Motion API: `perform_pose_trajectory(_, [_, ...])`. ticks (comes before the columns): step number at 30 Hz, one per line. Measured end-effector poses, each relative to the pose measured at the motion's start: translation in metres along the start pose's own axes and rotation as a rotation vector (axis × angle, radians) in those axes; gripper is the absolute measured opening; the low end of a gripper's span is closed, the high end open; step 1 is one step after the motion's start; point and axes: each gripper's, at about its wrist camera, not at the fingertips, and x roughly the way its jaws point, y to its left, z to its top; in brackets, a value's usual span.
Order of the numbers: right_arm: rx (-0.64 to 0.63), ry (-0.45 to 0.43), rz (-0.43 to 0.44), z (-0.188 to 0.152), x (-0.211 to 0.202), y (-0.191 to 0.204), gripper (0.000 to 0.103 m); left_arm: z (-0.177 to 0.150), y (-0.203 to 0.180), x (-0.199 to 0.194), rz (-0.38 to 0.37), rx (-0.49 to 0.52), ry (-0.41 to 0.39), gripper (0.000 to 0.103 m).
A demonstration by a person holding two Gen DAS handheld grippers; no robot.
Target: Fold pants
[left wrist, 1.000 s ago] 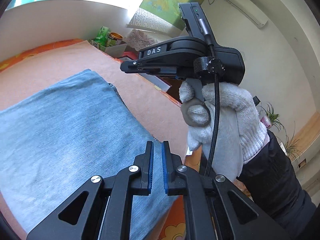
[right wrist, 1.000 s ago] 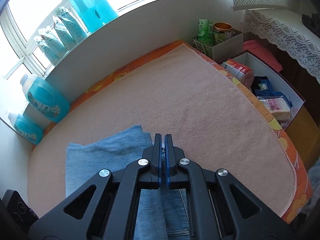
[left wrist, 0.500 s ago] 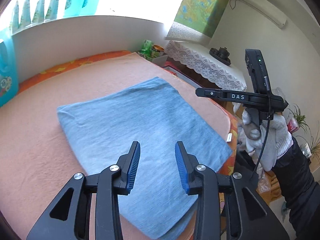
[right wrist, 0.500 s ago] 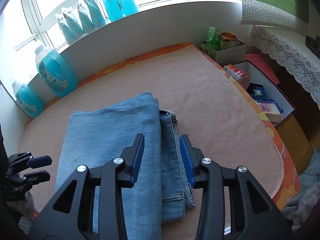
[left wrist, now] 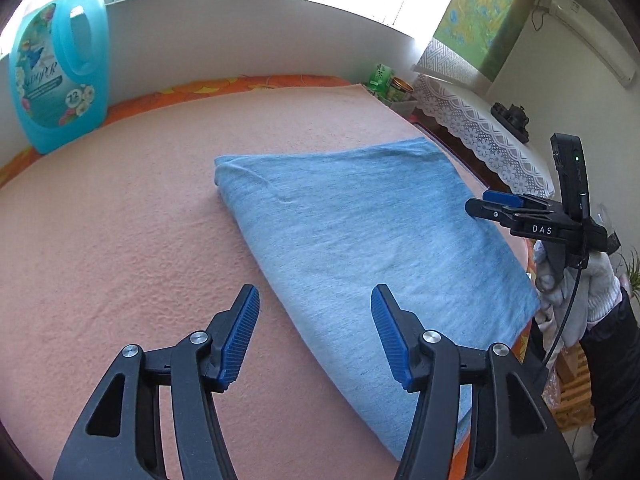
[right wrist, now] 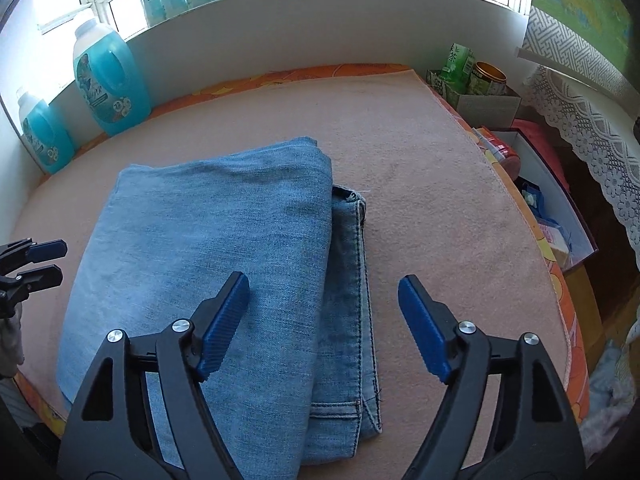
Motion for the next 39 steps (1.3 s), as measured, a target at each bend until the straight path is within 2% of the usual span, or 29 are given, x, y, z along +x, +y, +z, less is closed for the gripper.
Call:
perform_pose_trajectory(14, [0.017, 0.08, 0.079, 0.014, 0.037, -0.021, 0.09, 0.004, 0.002, 0.019, 0.026, -0.013, 0.039, 0.058])
perform_pose_trajectory(20, [0.066, 0.1, 0.17, 0.013, 0.048, -0.034, 0.091, 0.004, 0.013, 0.03, -0.027, -0.078, 0.066, 0.058])
perform_pose_trajectory(27, [0.049, 0.09, 0.19, 0.012, 0.05, -0.033, 0.094, 0.005, 0.015, 0.039, -0.062, -0.109, 0.084, 0.058])
perform_pose_trajectory(29, [0.053, 0.078, 0.219, 0.011, 0.048, -0.032, 0.085, 0.006, 0.014, 0.041, -0.069, -0.109, 0.08, 0.059])
perform_pose_trajectory(30, [0.053, 0.074, 0.244, 0.01, 0.047, -0.029, 0.073, 0.006, 0.013, 0.042, -0.073, -0.106, 0.075, 0.059])
perform_pose_trajectory(31, [0.064, 0.085, 0.288, 0.009, 0.047, -0.028, 0.054, 0.006, 0.013, 0.042, -0.08, -0.105, 0.069, 0.059])
perform_pose_trajectory(32, [0.079, 0.087, 0.312, 0.008, 0.048, -0.026, 0.048, 0.007, 0.013, 0.043, -0.087, -0.108, 0.061, 0.059])
perform_pose_trajectory(37, [0.099, 0.027, 0.25, 0.0, 0.04, -0.016, 0.03, 0.011, 0.017, 0.047, -0.134, -0.167, 0.03, 0.059])
perform_pose_trajectory(39, [0.087, -0.004, 0.201, 0.0, 0.031, -0.007, 0.022, 0.012, 0.014, 0.047, -0.131, -0.15, 0.023, 0.055])
